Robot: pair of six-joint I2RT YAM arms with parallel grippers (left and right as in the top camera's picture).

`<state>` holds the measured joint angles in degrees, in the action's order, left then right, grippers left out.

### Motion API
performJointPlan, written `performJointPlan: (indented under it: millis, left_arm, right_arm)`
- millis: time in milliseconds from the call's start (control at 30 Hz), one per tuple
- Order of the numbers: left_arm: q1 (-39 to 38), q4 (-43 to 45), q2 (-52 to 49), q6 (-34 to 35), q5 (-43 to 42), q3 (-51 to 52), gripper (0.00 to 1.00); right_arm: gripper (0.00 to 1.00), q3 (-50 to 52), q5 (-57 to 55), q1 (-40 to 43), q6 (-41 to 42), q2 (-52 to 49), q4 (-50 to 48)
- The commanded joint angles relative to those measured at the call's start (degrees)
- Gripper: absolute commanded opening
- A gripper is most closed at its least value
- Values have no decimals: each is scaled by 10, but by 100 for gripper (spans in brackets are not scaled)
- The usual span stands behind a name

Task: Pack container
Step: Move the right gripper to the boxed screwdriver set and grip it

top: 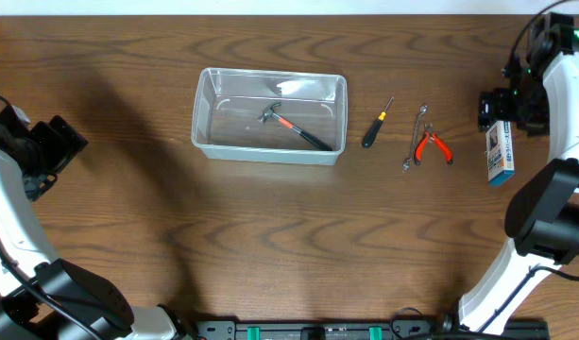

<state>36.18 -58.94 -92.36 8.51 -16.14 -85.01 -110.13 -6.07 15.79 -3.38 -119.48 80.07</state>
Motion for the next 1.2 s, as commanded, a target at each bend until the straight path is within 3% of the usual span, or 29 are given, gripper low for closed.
performJointPlan:
  millis: [0, 467, 633, 1167]
  left_arm:
    - [-3, -2, 5, -10, 3, -6, 90]
    - [-3, -2, 5, -10, 3, -6, 90]
    - [-3, -2, 5, -10, 3, -6, 90]
    - [-3, -2, 5, -10, 3, -6, 90]
  right_arm:
    - [94, 34, 5, 29, -23, -3, -23]
    - [87, 176, 55, 34, -57, -3, -172]
    - [75, 180, 55, 34, -57, -3, -189]
    - [67, 181, 54, 45, -57, -5, -208]
